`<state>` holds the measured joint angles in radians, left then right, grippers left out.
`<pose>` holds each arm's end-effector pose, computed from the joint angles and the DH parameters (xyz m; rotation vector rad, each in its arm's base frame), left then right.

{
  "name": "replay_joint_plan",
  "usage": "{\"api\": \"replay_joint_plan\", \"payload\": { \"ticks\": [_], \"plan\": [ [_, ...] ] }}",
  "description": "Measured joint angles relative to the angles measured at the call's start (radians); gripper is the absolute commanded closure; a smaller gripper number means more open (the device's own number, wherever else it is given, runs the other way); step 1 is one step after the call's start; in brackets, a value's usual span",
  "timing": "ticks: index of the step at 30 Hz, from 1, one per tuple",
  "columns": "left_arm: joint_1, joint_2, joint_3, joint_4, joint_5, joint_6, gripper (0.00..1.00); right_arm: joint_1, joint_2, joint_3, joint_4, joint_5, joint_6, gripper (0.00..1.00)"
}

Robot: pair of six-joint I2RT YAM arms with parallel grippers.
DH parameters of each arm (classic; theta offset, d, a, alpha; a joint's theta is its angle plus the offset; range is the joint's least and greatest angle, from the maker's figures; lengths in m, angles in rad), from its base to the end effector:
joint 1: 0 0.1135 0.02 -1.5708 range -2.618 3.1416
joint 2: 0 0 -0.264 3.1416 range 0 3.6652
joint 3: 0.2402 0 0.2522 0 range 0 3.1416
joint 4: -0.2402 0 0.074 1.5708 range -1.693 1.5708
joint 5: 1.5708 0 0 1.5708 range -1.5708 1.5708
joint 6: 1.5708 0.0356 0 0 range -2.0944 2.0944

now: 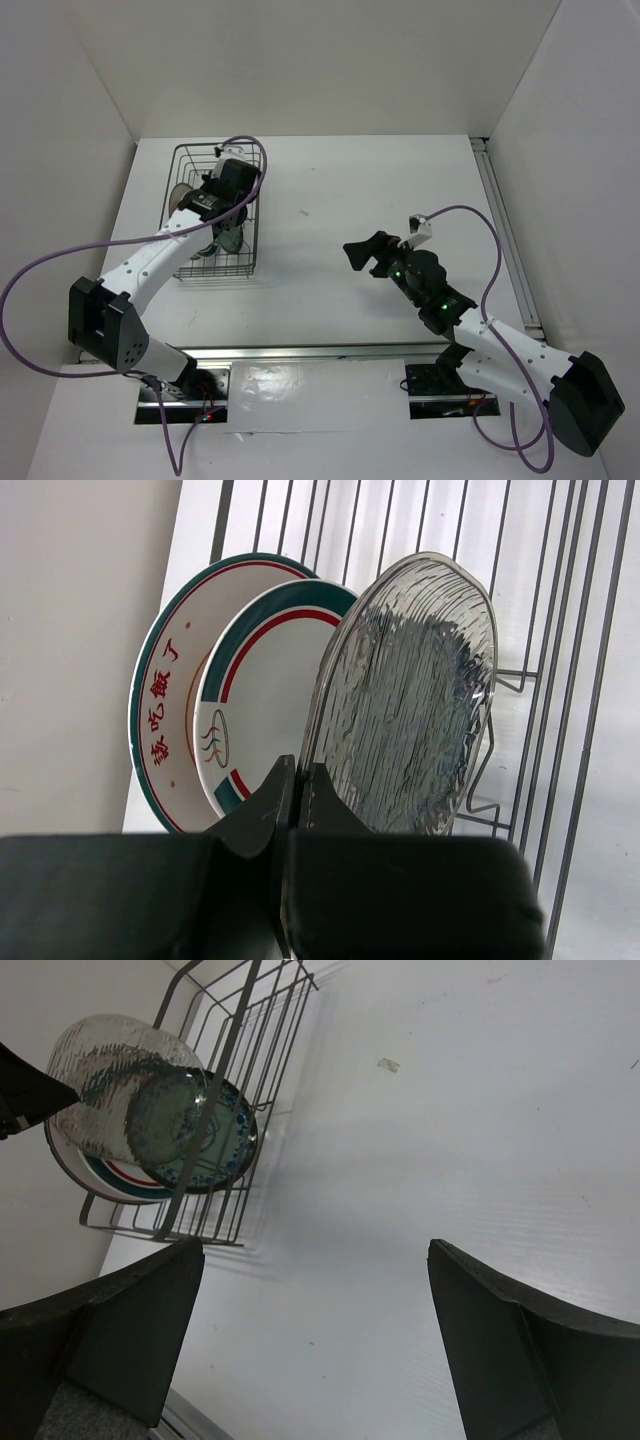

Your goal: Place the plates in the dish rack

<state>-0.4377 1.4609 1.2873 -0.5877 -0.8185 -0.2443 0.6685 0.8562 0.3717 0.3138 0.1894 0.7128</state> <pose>0.2953 -0.1095 0.3249 -0.1832 2.1007 0.5504 0.1604 0.1181 0.2334 0.1848 1.8059 0.8385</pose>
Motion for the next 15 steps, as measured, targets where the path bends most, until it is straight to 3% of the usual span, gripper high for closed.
{"api": "replay_joint_plan", "payload": {
  "ticks": [15],
  "plan": [
    [0.0, 0.005, 0.023, -0.052, -0.026, -0.05, 1.0, 0.0, 0.0, 0.0, 0.0, -0.011, 0.0, 0.0]
  ]
}}
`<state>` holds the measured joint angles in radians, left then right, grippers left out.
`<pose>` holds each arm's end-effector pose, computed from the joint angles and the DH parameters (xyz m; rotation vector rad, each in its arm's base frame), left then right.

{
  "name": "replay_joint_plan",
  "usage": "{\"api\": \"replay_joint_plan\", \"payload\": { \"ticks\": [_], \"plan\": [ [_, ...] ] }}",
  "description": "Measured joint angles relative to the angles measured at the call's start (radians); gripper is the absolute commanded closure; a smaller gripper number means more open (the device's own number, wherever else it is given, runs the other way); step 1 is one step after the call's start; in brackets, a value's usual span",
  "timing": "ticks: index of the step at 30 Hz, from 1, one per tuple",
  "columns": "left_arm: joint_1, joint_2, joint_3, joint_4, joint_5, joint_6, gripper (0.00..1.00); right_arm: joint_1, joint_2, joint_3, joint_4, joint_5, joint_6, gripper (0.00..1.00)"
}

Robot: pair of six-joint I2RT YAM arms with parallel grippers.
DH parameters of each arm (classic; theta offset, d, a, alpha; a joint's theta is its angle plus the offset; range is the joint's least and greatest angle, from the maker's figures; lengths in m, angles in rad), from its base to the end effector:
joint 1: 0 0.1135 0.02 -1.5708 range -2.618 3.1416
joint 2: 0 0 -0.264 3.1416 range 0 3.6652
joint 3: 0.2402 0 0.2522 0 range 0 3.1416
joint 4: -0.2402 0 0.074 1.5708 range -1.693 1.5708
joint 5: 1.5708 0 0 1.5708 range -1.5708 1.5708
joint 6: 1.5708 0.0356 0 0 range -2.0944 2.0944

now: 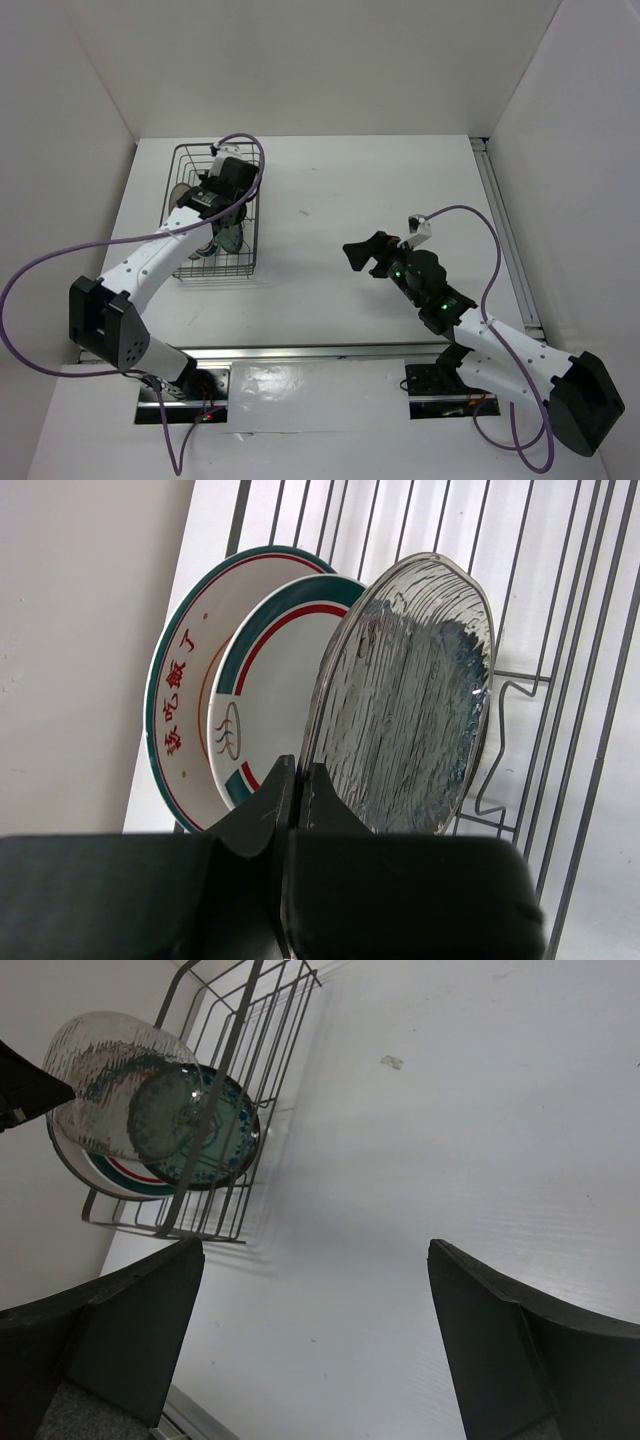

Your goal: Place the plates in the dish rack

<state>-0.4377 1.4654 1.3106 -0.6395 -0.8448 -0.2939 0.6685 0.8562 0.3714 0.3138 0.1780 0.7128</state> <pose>0.2938 -0.1081 0.3279 -0.2319 2.1018 0.5686 0.1602 0.1185 0.2333 0.1763 1.8092 0.8478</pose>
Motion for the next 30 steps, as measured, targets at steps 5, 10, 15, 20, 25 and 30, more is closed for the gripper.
{"api": "replay_joint_plan", "payload": {
  "ticks": [5, 10, 15, 20, 25, 30],
  "plan": [
    [0.0, 0.041, 0.035, -0.012, 0.009, -0.003, 1.0, 0.0, 0.0, 0.0, 0.0, -0.002, 0.0, 0.0],
    [0.0, 0.068, 0.04, -0.023, 0.036, -0.006, 0.94, 0.0, 0.0, 0.0, 0.0, -0.003, 0.0, 0.0],
    [0.0, 0.081, 0.042, -0.031, 0.048, -0.016, 0.47, 0.0, -0.004, -0.006, 0.0, -0.003, 0.0, 0.0],
    [0.0, 0.078, 0.046, -0.031, 0.085, -0.028, 0.0, -0.006, -0.008, -0.004, -0.01, -0.006, -0.006, 0.0],
    [0.0, -0.027, 0.01, 0.011, 0.231, -0.018, 0.0, -0.008, 0.027, 0.122, -0.187, 0.019, -0.091, 0.0],
    [0.0, -0.314, -0.048, 0.068, 0.452, -0.019, 0.0, -0.01, 0.093, 0.451, -0.496, 0.104, -0.216, 0.0]
  ]
}}
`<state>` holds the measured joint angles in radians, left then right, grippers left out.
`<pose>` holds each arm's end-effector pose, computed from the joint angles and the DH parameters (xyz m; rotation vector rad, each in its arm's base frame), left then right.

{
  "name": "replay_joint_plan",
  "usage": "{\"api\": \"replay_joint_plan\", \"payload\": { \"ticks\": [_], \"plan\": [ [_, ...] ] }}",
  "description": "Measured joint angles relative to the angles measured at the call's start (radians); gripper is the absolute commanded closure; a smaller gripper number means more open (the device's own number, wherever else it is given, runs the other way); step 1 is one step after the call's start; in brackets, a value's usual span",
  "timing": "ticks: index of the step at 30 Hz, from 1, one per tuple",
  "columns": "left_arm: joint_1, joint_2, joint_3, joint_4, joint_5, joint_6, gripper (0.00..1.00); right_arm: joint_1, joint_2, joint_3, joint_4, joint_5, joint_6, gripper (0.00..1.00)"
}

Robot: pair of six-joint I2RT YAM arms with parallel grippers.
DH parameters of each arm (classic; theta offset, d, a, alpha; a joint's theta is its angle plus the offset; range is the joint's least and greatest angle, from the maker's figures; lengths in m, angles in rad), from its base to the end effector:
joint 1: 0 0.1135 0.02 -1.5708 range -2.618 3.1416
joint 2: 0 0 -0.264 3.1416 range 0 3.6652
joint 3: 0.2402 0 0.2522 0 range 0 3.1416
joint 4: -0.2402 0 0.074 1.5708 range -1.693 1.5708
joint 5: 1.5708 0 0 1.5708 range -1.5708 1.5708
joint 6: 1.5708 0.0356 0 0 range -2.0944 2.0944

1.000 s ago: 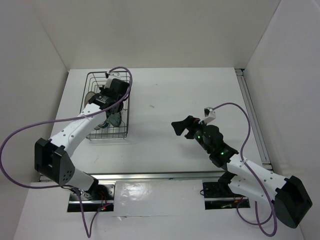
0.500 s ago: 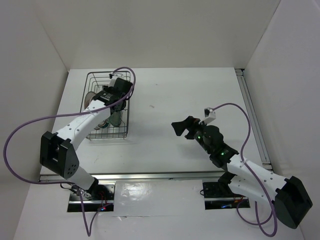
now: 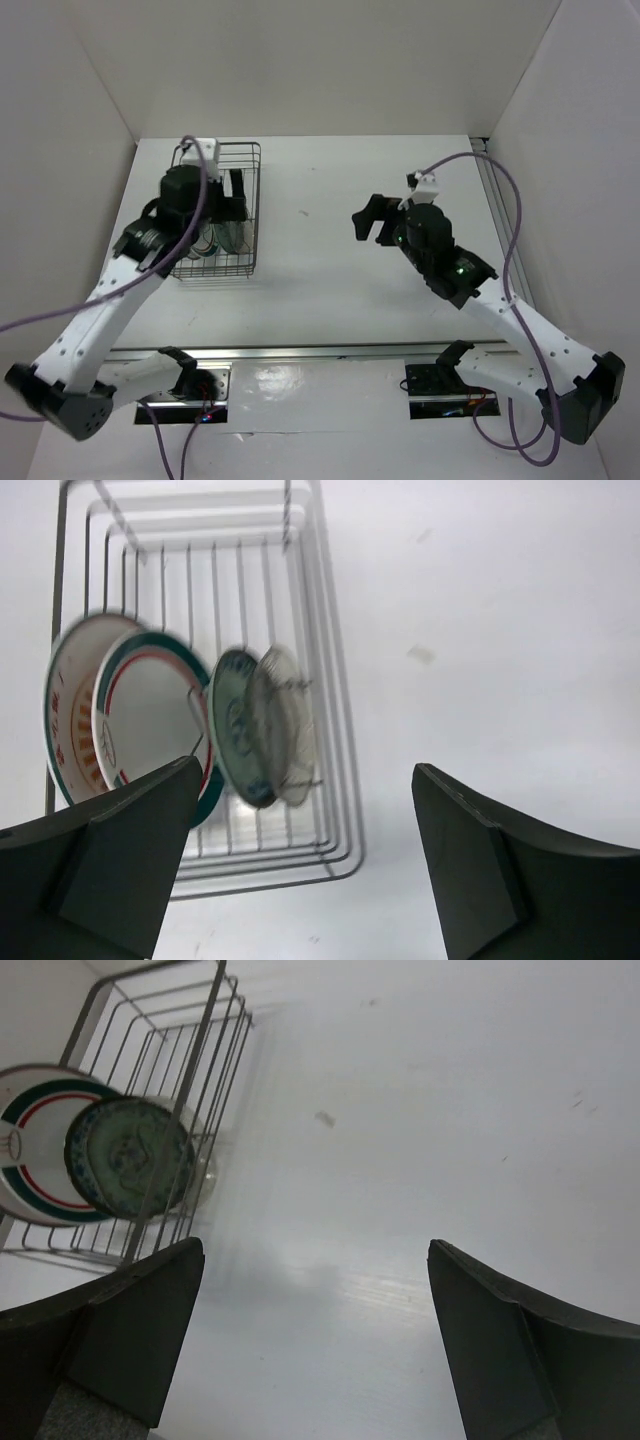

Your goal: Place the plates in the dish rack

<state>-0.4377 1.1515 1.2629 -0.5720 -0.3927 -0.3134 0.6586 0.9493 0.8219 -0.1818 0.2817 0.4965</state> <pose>0.2277 -0.0915 0.3940 -0.1208 1.9913 -0.0840 0.1800 0.1268 0.3236 0.0421 1.9013 0.5296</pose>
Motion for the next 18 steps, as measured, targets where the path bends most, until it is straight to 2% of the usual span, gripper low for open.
{"api": "replay_joint_plan", "payload": {
  "ticks": [4, 7, 12, 18],
  "plan": [
    [-0.002, -0.212, -0.007, 0.03, 0.061, -0.004, 0.0, 0.0, -0.003, 0.202, -0.187, 0.105, -0.074, 0.0],
    [-0.002, -0.354, -0.066, 0.033, 0.073, -0.005, 0.0, 0.002, -0.03, 0.267, -0.299, 0.171, -0.122, 0.0],
    [-0.002, -0.523, -0.22, -0.004, 0.073, -0.007, 0.0, 0.055, -0.126, 0.286, -0.436, 0.254, -0.171, 0.0],
    [-0.006, -0.646, -0.393, -0.048, 0.072, -0.036, 0.0, 0.172, -0.303, 0.276, -0.471, 0.39, -0.198, 0.0]
  ]
}}
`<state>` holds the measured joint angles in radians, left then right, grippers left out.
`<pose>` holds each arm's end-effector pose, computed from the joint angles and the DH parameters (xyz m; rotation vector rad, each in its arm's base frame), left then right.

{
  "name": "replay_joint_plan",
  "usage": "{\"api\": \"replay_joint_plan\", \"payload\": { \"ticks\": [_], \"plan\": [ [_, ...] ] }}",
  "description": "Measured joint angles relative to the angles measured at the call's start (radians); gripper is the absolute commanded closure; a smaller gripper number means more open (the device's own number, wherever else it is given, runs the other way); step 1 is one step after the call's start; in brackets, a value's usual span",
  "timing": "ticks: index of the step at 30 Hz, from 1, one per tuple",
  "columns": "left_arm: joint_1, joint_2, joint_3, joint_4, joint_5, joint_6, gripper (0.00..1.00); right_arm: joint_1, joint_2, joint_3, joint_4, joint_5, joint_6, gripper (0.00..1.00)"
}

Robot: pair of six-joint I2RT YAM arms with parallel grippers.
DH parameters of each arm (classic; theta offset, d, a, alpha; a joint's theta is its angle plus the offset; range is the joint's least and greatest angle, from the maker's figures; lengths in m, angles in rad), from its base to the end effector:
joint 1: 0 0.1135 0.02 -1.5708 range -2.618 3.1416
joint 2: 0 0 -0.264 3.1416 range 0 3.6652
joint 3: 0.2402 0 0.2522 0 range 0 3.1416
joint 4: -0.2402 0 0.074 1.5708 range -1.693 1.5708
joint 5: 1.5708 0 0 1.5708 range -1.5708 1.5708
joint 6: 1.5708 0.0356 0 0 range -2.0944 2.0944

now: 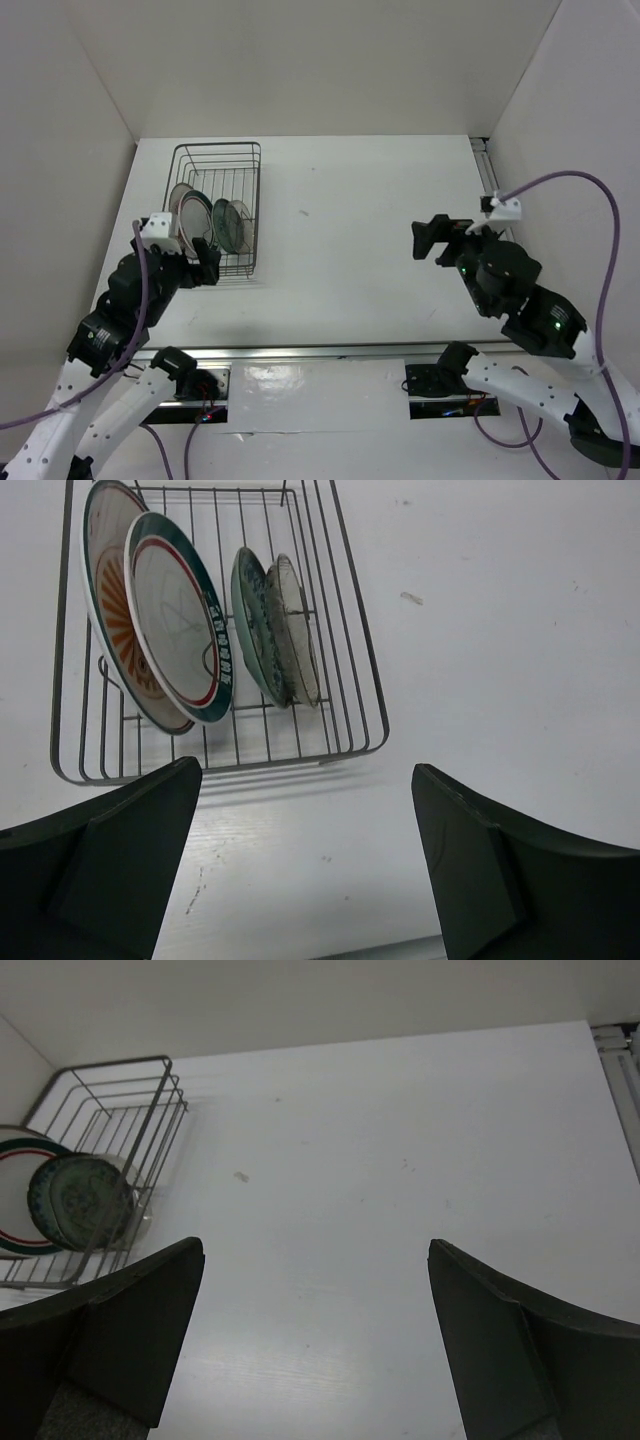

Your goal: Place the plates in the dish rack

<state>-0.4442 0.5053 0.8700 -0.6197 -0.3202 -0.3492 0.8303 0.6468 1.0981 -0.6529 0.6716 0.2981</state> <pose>0.0958 -0.0332 0.3575 -0.1394 1.8155 -0.2704 0.0861 0.0614 0.4130 0.0199 1.7338 0.2361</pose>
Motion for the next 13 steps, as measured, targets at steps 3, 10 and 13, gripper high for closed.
{"api": "replay_joint_plan", "payload": {
  "ticks": [3, 10, 13],
  "plan": [
    [-0.002, -0.049, -0.02, -0.016, -0.008, -0.014, 0.0, 0.027, -0.06, 0.0, -0.012, 0.059, 0.001, 0.0],
    [-0.002, -0.049, -0.018, 0.0, -0.02, -0.026, 0.0, 0.038, -0.023, 0.0, -0.053, 0.111, 0.001, 0.0],
    [-0.002, -0.049, -0.019, 0.0, -0.02, -0.026, 0.0, 0.038, -0.01, 0.0, -0.064, 0.116, 0.001, 0.0]
  ]
}}
